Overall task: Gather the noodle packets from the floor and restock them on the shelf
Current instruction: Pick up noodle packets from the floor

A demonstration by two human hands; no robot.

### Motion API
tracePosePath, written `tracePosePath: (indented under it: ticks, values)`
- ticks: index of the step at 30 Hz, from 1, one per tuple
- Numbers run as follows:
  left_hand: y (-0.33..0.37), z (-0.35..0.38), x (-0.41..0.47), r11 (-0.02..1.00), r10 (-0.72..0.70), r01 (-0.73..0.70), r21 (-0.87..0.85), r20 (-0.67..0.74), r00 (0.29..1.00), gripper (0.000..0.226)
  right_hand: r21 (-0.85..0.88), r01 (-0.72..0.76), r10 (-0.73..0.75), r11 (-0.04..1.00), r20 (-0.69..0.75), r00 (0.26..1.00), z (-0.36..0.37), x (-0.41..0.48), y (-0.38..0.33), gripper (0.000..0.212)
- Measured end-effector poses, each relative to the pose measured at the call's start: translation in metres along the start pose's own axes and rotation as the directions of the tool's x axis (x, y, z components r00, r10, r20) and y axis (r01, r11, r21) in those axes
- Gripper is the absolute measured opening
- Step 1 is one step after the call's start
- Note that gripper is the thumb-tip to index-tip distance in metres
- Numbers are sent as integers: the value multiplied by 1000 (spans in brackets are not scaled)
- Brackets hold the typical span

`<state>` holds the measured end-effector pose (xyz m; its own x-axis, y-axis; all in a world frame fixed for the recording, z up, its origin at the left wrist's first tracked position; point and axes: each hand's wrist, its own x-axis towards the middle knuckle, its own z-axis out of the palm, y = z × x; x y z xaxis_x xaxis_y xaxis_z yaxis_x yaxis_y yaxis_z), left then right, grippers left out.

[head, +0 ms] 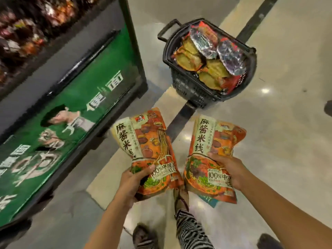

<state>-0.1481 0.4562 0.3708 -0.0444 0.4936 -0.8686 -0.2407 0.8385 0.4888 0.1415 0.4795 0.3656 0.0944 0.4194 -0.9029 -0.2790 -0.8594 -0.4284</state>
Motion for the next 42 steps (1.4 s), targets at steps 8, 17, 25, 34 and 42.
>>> tracePosePath:
  ticks: [8,17,25,34,42]
  values:
    - [90,67,56,981,80,-90,172,63,995,40,122,59,-52,991,-55,997,-35,22,-65,72]
    - [253,121,126,920,227,-253,298,121,966,39,224,177,-166,959,-65,984,-12,51,-193,69]
    - [380,199,189,813,265,-346,468,232,936,45,314,184,-175,932,-56,983,-24,99,-318,57]
    - [445,319,260,691,61,-263,673,308,949,43,264,-12,23,965,-39,999,-65,186,-417,52]
    - [442,380,338,518,-125,-70,852,156,980,54,118,-205,207,972,-3,978,-63,280,-427,80]
